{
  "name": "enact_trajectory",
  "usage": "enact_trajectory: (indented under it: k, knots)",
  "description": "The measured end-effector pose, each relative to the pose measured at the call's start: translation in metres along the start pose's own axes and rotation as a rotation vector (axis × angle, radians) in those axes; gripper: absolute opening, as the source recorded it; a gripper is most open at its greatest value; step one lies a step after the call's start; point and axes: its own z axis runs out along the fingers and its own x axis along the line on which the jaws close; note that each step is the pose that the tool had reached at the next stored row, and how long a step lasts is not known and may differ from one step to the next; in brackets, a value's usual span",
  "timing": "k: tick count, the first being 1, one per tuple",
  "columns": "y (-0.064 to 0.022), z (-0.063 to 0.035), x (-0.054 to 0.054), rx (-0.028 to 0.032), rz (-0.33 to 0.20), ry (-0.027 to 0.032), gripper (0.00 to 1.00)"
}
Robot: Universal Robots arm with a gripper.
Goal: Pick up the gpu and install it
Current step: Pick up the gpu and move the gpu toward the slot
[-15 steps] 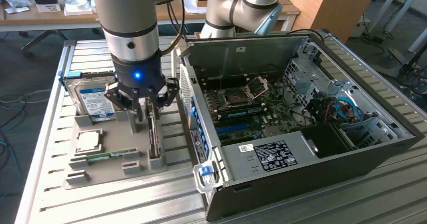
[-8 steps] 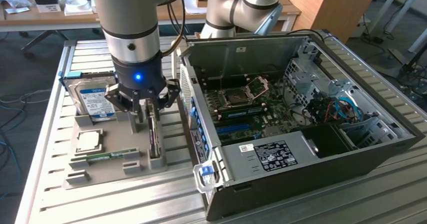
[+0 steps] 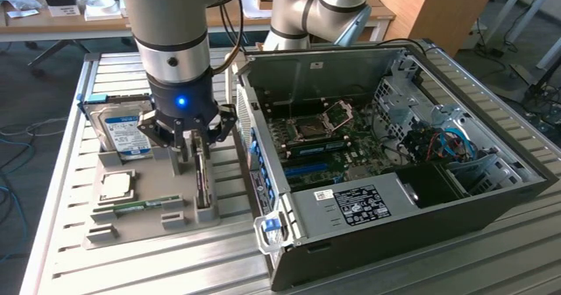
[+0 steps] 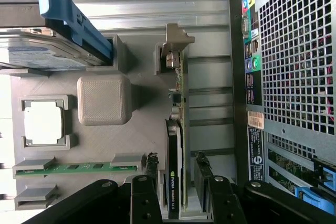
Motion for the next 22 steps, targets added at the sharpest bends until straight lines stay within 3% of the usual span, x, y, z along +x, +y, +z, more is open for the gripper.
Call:
enact_trajectory:
  k: [16,22]
  knots:
    - [-0.0005,0.0139,-0.001,-0.0001,0.0,-0.0001,0.42]
    - [-0.001,0.0243,-0.001,0.0,0.0,0.0,0.42]
